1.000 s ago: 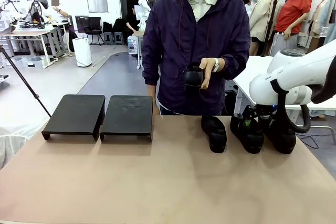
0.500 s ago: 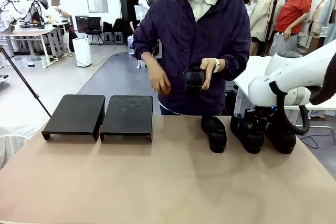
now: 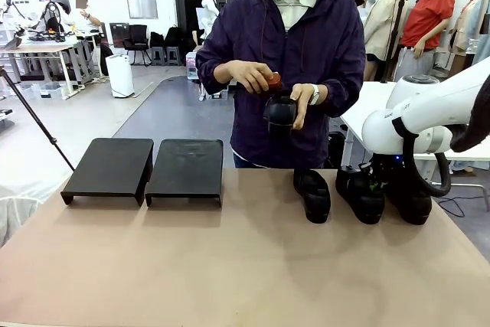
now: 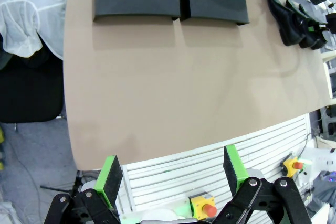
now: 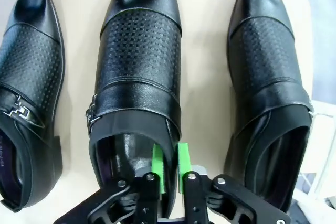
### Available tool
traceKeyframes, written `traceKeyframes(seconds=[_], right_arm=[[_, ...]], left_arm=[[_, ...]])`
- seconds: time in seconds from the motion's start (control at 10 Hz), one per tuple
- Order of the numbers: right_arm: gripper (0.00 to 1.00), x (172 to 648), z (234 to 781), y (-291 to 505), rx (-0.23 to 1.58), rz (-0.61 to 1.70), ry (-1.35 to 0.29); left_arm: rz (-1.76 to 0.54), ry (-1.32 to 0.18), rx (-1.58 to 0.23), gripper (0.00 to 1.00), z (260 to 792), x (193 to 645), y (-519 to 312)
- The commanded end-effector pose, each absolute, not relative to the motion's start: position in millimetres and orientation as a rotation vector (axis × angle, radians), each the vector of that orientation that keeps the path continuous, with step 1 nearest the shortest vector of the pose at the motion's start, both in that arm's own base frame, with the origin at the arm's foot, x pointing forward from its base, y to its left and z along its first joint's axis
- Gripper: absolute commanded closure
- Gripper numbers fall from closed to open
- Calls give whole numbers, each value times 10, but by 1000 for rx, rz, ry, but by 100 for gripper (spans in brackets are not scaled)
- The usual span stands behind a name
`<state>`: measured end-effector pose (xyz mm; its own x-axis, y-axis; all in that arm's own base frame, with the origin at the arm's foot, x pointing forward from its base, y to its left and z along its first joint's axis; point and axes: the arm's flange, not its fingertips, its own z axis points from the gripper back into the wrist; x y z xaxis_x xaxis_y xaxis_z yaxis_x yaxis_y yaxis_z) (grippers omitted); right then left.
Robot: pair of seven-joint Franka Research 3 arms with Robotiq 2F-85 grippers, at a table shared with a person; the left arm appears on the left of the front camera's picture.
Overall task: Organize the shoes by placing them on the stand.
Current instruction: Pick up one Shoe and place it in the middle of the table.
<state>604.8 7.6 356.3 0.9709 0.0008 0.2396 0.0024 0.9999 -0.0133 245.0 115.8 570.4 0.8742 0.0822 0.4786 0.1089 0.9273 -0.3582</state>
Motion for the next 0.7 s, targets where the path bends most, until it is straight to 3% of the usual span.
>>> traceKeyframes(seconds=[0.0, 0.6], right_arm=[[100, 6094, 3583, 30, 10, -48, -217], [100, 6019, 3566, -123, 137, -75, -198]], left_arm=[[-22, -511, -384, 0, 5697, 2450, 1171], [-22, -511, -384, 0, 5697, 2450, 1171]])
